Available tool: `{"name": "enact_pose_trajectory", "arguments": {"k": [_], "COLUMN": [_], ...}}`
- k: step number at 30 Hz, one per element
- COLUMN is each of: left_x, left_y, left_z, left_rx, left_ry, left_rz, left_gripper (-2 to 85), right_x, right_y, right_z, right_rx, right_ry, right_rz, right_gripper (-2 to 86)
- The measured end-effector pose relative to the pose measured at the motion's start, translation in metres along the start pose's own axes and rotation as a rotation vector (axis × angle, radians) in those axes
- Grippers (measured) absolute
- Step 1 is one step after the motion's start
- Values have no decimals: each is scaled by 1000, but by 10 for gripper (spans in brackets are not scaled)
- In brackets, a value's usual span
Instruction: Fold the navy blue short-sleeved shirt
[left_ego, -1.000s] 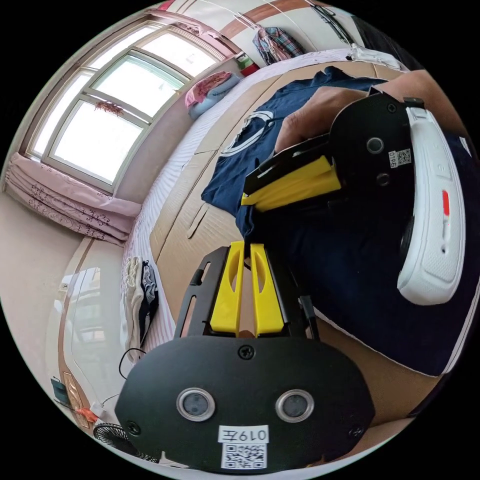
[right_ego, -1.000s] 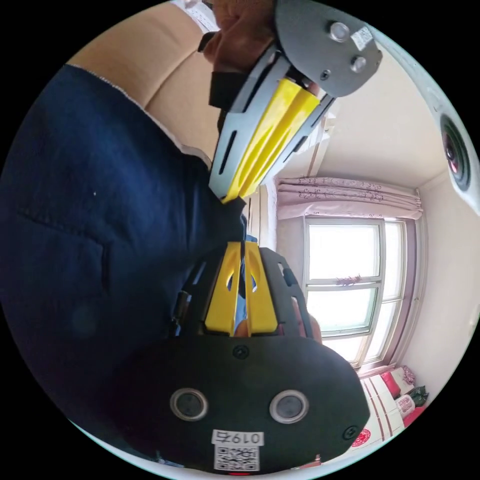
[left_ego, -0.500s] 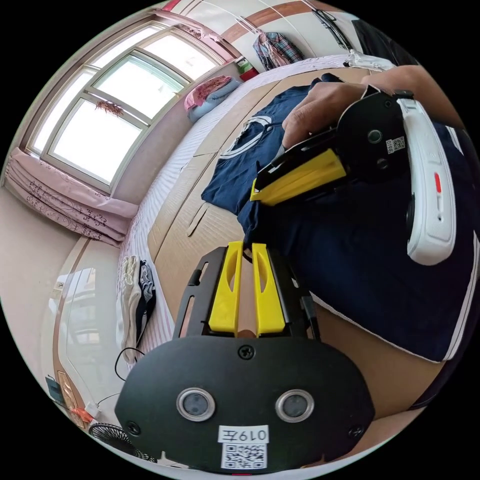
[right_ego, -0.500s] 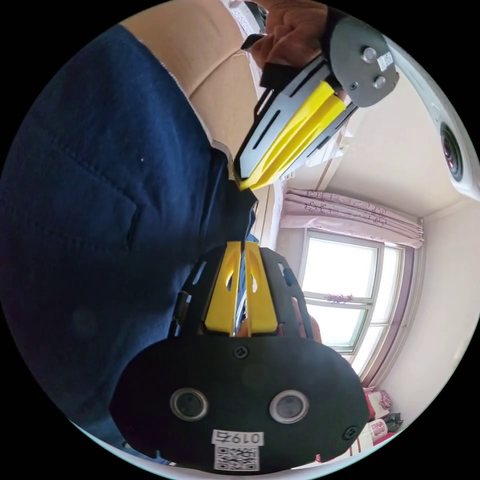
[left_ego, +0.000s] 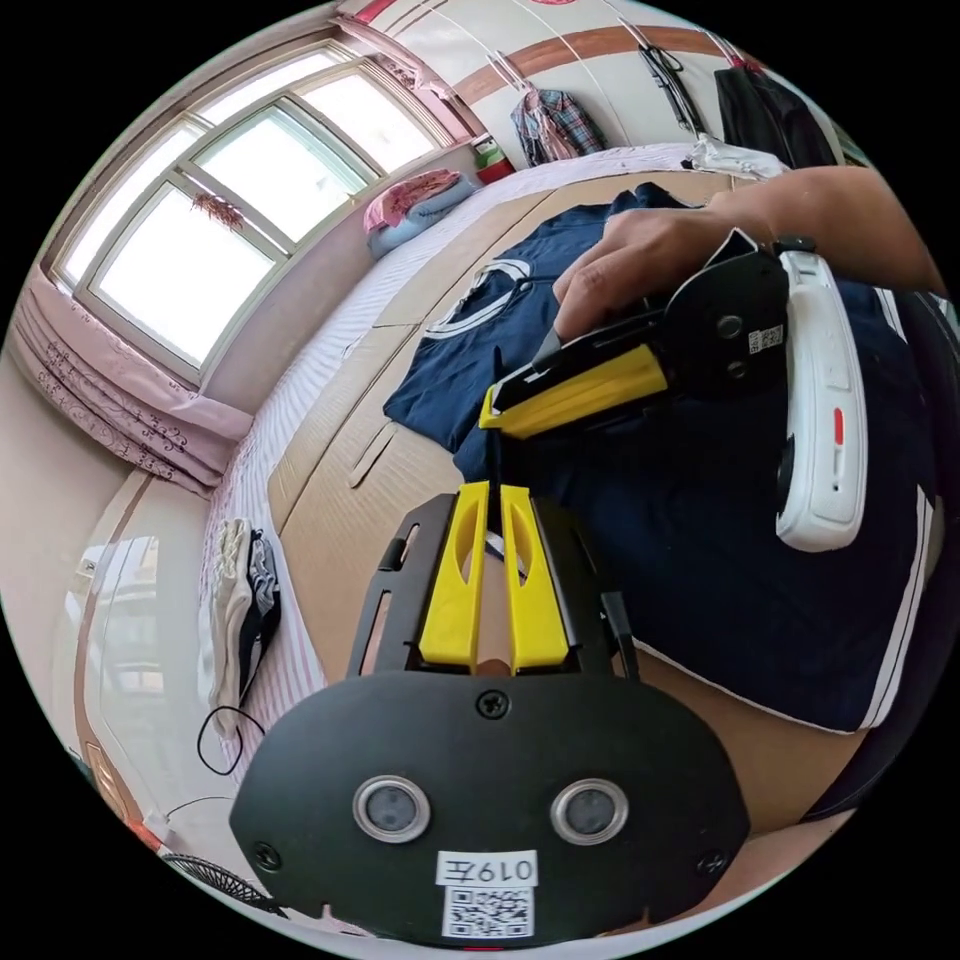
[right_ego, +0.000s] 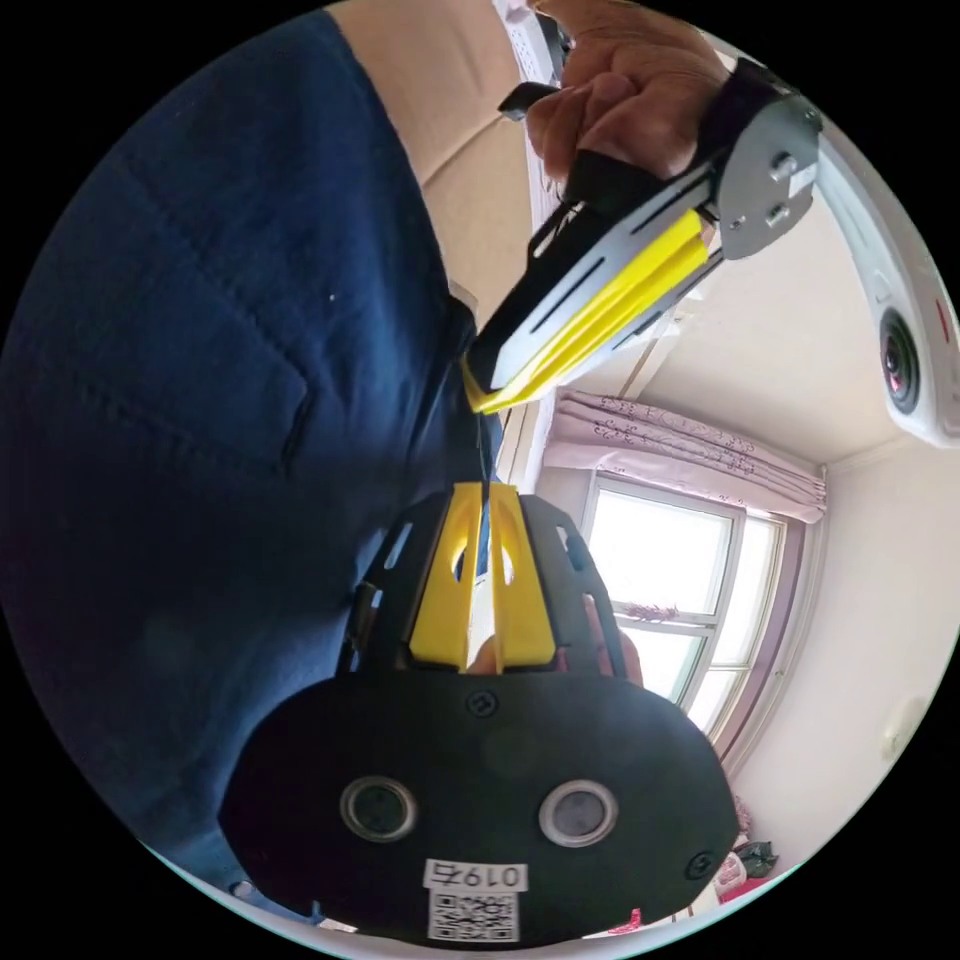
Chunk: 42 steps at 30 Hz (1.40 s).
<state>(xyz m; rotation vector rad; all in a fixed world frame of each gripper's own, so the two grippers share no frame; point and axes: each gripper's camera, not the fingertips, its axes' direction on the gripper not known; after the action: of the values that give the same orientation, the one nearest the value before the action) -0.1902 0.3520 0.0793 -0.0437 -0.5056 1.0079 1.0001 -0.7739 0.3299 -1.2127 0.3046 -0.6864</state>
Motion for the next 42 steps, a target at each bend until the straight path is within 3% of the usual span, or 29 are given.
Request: {"name": "enact_pose_trajectory", "arguments": {"k": [6, 9, 13, 18, 22, 26, 32, 38, 42], "left_x": [-17, -23, -42, -108, -128, -138, -142, -164, -176], "left_y": [5, 8, 14, 32, 31, 24, 15, 21, 21], "left_z": [17, 21, 17, 5, 39, 76, 102, 122, 135], "left_rx": [-21, -22, -21, 120, 65, 9, -87, -78, -80], "left_ry": [62, 66, 131, 108, 185, 301, 222, 239, 222], "left_rz": [-42, -39, -52, -400, -468, -462, -398, -394, -382], "left_gripper": [9, 9, 9, 11, 11, 14, 18, 18, 17], "right_x": [4, 18, 73, 141, 188, 203, 207, 213, 216], "right_y": [69, 111, 177, 257, 323, 341, 336, 307, 311], "right_z": [5, 11, 47, 120, 194, 268, 352, 346, 342], "right_rx": [7, -1, -45, -33, 55, -3, -39, -5, -9], "right_ry": [-67, -116, -354, -691, -955, -1055, -1336, -1332, -1343], "right_rz": [-30, 75, 444, 874, 1138, 1129, 990, 734, 829], "right_gripper": [19, 2, -8, -9, -8, 2, 46, 1, -4]}}
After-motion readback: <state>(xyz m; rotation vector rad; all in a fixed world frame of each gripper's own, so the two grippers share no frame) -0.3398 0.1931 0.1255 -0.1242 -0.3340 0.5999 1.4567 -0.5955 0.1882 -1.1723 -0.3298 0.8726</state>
